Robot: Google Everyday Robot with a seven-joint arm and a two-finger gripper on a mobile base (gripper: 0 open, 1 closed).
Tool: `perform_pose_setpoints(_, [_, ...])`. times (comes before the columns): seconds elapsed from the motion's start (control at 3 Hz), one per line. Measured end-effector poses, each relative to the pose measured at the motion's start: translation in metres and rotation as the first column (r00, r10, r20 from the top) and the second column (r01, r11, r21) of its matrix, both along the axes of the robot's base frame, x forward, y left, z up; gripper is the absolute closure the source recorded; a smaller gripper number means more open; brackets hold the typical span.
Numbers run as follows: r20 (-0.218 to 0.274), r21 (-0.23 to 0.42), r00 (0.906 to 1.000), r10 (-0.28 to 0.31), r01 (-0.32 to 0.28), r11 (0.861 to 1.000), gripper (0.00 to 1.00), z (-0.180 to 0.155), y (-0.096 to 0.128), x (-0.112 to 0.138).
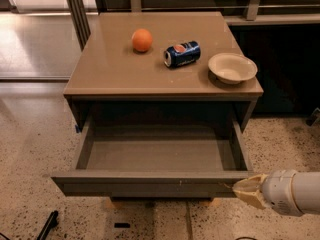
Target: Close top drawer
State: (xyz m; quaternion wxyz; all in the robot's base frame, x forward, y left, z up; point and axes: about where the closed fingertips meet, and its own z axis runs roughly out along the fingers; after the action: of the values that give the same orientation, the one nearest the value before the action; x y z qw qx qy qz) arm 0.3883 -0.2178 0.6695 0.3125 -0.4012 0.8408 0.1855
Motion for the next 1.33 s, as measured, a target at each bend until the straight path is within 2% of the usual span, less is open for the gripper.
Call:
perform_pose_setpoints(0.33, [-0.030,0.042,0.9995,-0.009,0.010,0.999,1.00,-0.030,0.010,0.010])
perform_pose_setpoints(0.67, [-0.021,0.046,0.9998,0.001,0.000,0.999,1.00,-0.038,0.016,0.019])
perform_pose_setpoints(1.0, [0.038,0.027,0.9990,0.026,-0.027,0.999,1.00,-0.043,0.034,0.055])
perform_pose_setpoints(1.33, [0.038,0.027,0.9989,0.026,-0.027,0.999,1.00,-0.043,0.034,0.054])
